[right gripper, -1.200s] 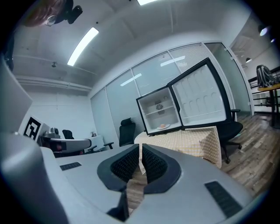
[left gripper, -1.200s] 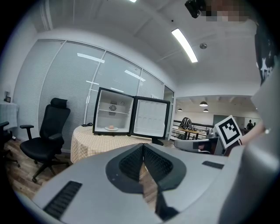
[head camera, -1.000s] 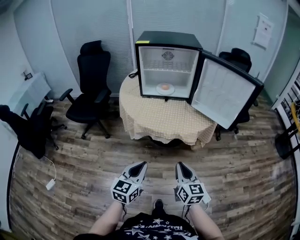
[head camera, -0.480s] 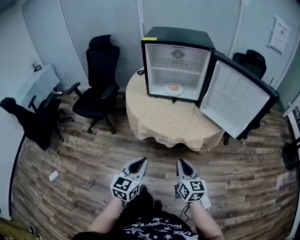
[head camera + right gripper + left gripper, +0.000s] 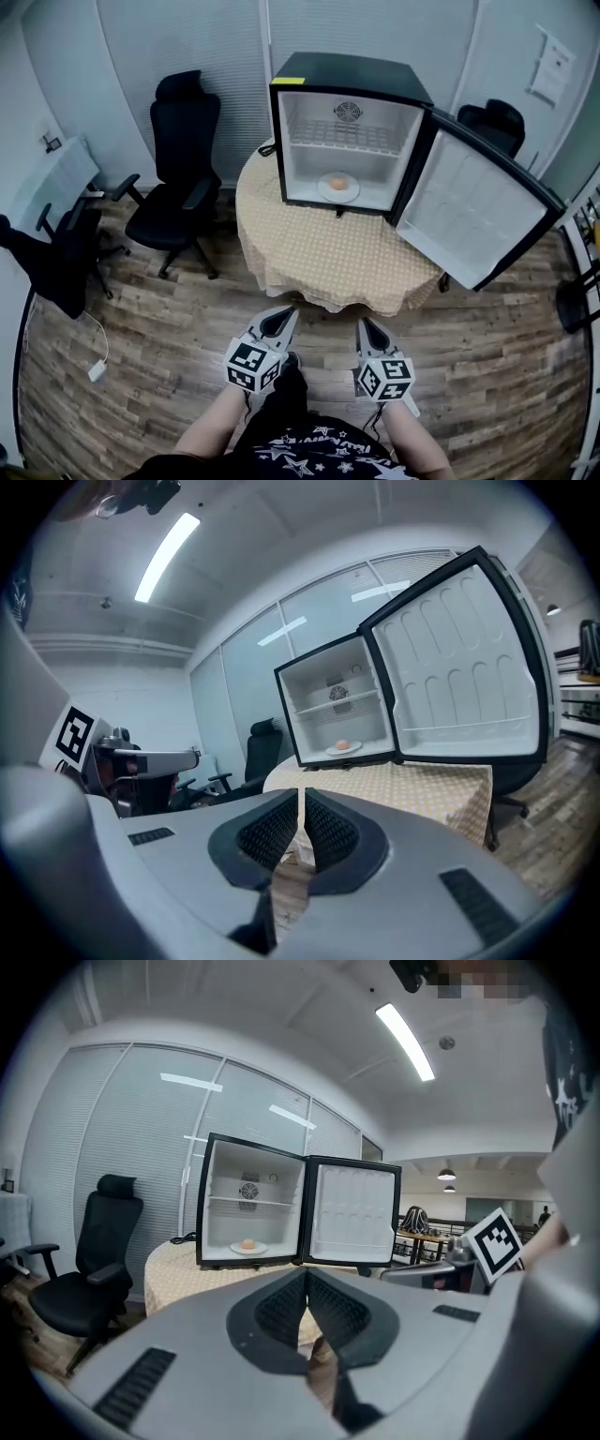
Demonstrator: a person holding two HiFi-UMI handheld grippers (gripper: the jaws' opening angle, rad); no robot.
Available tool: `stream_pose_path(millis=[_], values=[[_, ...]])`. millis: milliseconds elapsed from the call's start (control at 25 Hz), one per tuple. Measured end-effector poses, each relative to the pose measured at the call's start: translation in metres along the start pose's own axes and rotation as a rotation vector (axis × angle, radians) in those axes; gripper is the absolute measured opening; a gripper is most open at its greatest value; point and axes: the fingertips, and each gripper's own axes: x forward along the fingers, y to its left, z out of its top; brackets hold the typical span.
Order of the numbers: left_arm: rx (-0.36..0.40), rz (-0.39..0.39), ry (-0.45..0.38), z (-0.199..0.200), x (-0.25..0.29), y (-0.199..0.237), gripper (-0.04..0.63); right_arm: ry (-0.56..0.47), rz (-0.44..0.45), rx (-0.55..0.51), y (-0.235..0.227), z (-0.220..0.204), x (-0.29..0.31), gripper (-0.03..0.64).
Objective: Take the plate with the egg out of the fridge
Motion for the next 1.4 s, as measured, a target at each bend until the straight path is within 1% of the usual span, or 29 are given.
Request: stream_pose_path(millis=[80,160,240,320,480,640,760,960,1120,1240,1400], values=[[-0.005,-0.014,-0.006,0.006,0.017,0.014,0.008,-0.006,-0.029,-0.022,-0.008,0.011,0.018,0.038],[-0.011,-0.030,-0.003,0.008,0.033,0.027,0.008,-0.015,-0.058,-0.022,-0.018,0.020,0.037,0.037],[-0.012,-0.049,0.009,0.008,0.049,0.039,0.008,-0.018,-0.080,0.003,-0.026,0.026,0.055,0.037],[-0.009,-0.063,0.016,0.010,0.063,0.052,0.008,-0.009,-0.084,0.024,-0.032,0.029,0.074,0.038],[-0.005,-0.060,0.014,0.019,0.085,0.084,0.008,0.010,-0.090,0.060,-0.040,0.037,0.110,0.038],[-0.018,-0.059,0.019,0.022,0.102,0.110,0.008,-0.018,-0.113,0.155,-0.048,0.048,0.136,0.037],[-0.021,-0.063,0.027,0.023,0.115,0.128,0.008,-0.020,-0.128,0.166,-0.051,0.054,0.154,0.037],[-0.019,-0.091,0.023,0.028,0.135,0.148,0.008,0.001,-0.172,0.135,-0.060,0.061,0.182,0.037],[-0.029,-0.121,0.022,0.032,0.145,0.160,0.008,-0.003,-0.206,0.126,-0.062,0.068,0.199,0.037],[-0.022,-0.145,0.022,0.034,0.154,0.166,0.008,-0.019,-0.221,0.153,-0.062,0.068,0.207,0.037],[-0.018,-0.155,0.031,0.033,0.166,0.171,0.008,-0.015,-0.221,0.213,-0.065,0.062,0.217,0.037]])
